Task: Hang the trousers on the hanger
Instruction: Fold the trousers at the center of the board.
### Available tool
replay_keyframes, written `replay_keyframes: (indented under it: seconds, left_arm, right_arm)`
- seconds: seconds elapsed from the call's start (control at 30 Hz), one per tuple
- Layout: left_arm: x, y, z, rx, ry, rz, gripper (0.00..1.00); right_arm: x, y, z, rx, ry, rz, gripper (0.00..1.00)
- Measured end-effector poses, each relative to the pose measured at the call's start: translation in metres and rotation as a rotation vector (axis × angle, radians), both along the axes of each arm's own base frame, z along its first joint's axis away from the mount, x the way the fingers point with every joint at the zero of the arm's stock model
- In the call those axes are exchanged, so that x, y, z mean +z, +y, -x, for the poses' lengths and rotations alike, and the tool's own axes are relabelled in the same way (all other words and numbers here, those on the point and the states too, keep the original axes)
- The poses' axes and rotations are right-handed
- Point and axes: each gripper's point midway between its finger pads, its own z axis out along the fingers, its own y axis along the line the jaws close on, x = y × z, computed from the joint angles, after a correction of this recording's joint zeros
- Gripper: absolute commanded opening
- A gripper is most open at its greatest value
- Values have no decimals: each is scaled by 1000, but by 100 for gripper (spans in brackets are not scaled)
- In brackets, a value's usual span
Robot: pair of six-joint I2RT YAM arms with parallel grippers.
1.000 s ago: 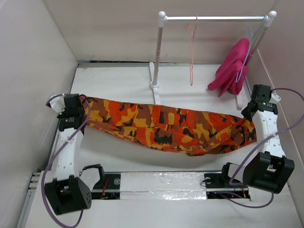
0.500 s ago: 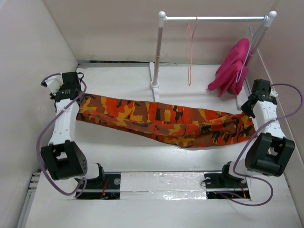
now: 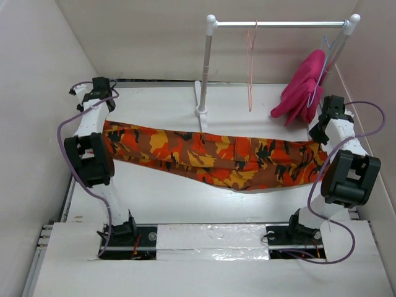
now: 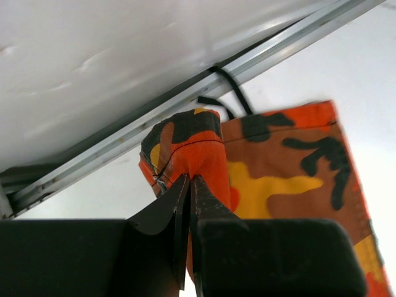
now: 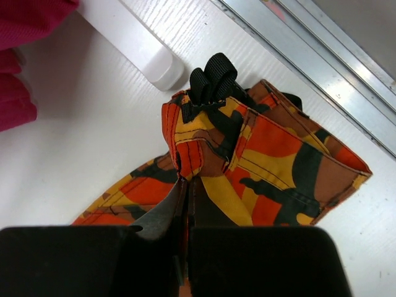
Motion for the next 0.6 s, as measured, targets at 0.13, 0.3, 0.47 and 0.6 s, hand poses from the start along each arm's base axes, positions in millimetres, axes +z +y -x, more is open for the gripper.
replay_keyframes:
  seconds: [0.13, 0.3, 0.47, 0.6]
  left_arm:
    - [-8, 0, -28, -16, 1, -3, 0]
    - [-24, -2, -54, -40, 25, -1, 0]
    - [-42, -5, -63, -46, 55, 8, 0]
    - [-33, -6, -59, -45, 35, 1, 0]
  right_arm:
    - [-13, -2, -7, -3, 13, -6, 0]
    - [-24, -4, -15, -6, 31, -13, 0]
    - [-26, -5, -19, -17, 22, -18, 0]
    - [-10, -1, -22, -25, -51, -13, 0]
